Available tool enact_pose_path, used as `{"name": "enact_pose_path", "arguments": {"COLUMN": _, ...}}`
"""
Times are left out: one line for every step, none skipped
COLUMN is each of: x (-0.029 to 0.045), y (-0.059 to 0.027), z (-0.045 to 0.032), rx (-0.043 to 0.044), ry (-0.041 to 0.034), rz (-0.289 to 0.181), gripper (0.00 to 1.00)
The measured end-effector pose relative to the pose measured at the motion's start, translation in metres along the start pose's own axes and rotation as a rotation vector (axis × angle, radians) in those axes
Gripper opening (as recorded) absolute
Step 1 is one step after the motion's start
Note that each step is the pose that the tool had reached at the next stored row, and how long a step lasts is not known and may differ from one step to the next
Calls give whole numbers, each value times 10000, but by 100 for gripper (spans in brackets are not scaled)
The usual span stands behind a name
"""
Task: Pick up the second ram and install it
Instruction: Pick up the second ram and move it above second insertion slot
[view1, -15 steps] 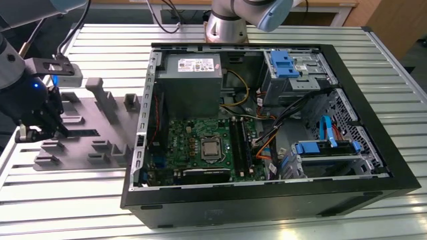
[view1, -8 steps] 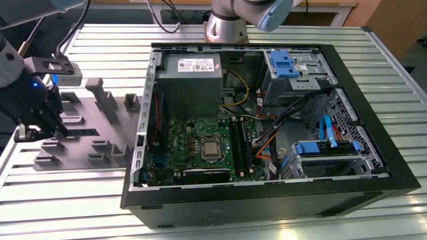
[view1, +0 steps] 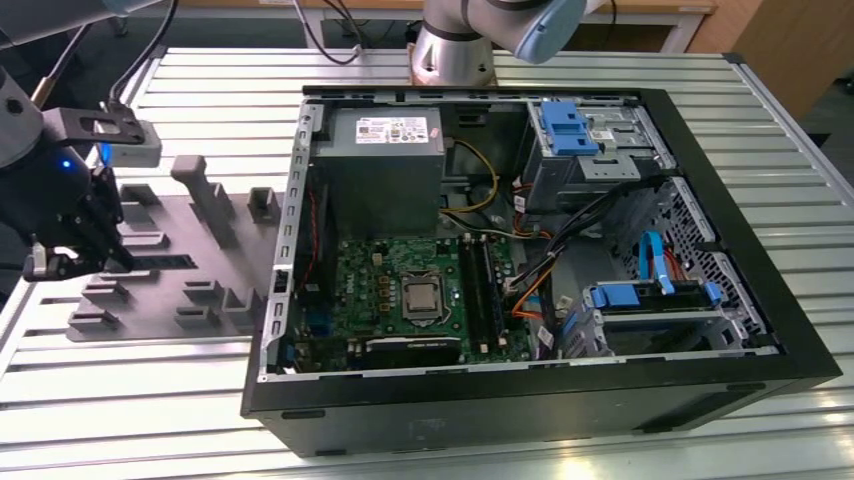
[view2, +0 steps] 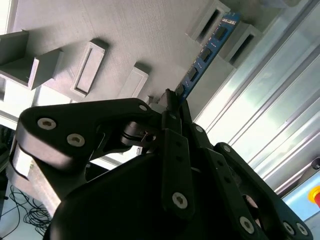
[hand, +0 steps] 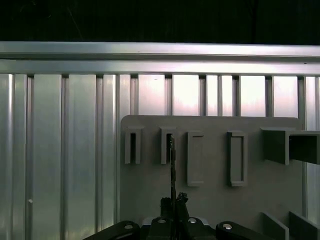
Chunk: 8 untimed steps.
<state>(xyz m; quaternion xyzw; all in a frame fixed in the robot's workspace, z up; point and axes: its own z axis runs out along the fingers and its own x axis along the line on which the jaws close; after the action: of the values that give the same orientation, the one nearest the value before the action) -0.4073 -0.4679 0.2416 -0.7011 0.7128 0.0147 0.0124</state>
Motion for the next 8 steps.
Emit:
{"name": "enact_pose_path", "arguments": {"x": 0, "y": 0, "z": -3, "rx": 0, "ry": 0, "rz": 0, "gripper": 14}}
{"name": "enact_pose_path", "arguments": {"x": 0, "y": 0, "z": -7, "rx": -2, "ry": 1, "rz": 0, "gripper": 14}}
{"name": "enact_pose_path", "arguments": {"x": 0, "y": 0, "z": -12, "rx": -3, "ry": 2, "rz": 1, "gripper": 14}}
{"name": "enact_pose_path", "arguments": {"x": 0, "y": 1, "z": -19, "rx": -4, "ry": 4, "rz": 0, "gripper": 14}}
{"name": "enact_pose_path", "arguments": {"x": -1, "y": 1, "z": -25, "rx": -4, "ry": 3, "rz": 0, "gripper": 14}}
{"name": "enact_pose_path", "arguments": {"x": -1, "y": 0, "z": -30, "rx": -2, "ry": 2, "rz": 0, "gripper": 14}}
{"name": "enact_pose_path", "arguments": {"x": -1, "y": 0, "z": -34, "rx": -2, "ry": 1, "rz": 1, "gripper": 14}}
{"name": "enact_pose_path", "arguments": {"x": -1, "y": 0, "z": -40, "rx": -3, "ry": 2, "rz": 0, "gripper": 14}}
